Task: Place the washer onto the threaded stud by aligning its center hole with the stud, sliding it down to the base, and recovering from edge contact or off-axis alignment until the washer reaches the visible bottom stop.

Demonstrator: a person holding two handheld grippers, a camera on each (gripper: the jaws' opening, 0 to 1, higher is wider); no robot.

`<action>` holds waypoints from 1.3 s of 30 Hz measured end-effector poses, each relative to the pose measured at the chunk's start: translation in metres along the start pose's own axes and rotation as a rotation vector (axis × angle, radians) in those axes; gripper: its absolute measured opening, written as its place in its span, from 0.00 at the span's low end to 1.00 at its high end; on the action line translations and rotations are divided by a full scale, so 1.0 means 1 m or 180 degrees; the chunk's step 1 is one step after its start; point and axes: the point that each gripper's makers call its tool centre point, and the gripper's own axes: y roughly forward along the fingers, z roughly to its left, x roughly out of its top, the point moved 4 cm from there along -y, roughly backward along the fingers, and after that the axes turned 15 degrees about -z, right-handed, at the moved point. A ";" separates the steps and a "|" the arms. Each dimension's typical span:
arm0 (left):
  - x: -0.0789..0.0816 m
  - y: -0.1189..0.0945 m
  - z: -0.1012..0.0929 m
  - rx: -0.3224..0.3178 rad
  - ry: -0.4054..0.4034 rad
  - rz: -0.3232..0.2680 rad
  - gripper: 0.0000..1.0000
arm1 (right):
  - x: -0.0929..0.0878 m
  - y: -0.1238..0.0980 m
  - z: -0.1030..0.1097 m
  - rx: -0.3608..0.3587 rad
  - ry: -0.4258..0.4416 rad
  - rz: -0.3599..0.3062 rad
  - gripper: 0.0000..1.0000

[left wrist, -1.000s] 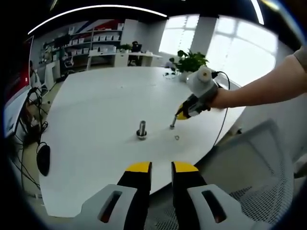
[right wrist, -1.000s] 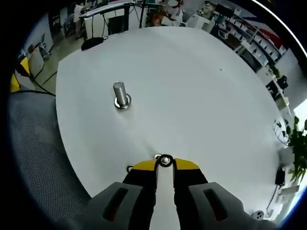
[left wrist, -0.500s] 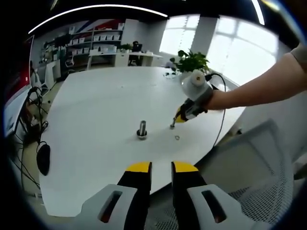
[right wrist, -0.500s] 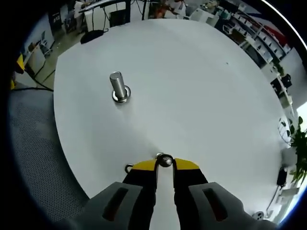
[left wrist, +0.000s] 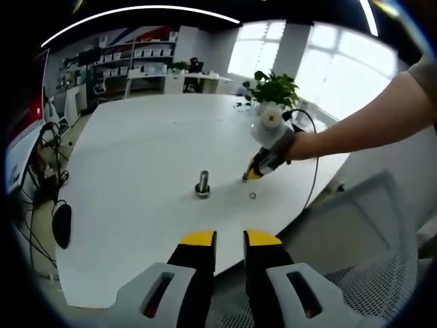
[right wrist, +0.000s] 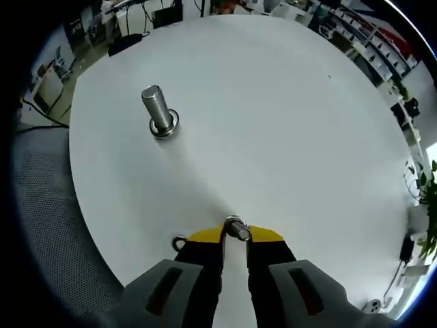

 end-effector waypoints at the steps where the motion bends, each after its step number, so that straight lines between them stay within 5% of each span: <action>1: 0.000 0.000 0.000 0.0000 -0.0003 0.0000 0.13 | -0.001 0.002 0.000 0.0009 -0.0004 0.0015 0.14; 30: 0.001 -0.001 0.001 0.0026 -0.0013 -0.0018 0.12 | -0.022 -0.018 0.004 0.0046 0.0050 0.0124 0.16; 39: 0.001 0.000 0.000 0.0009 0.0020 -0.0021 0.12 | -0.035 -0.018 0.025 0.0182 0.0093 0.0177 0.18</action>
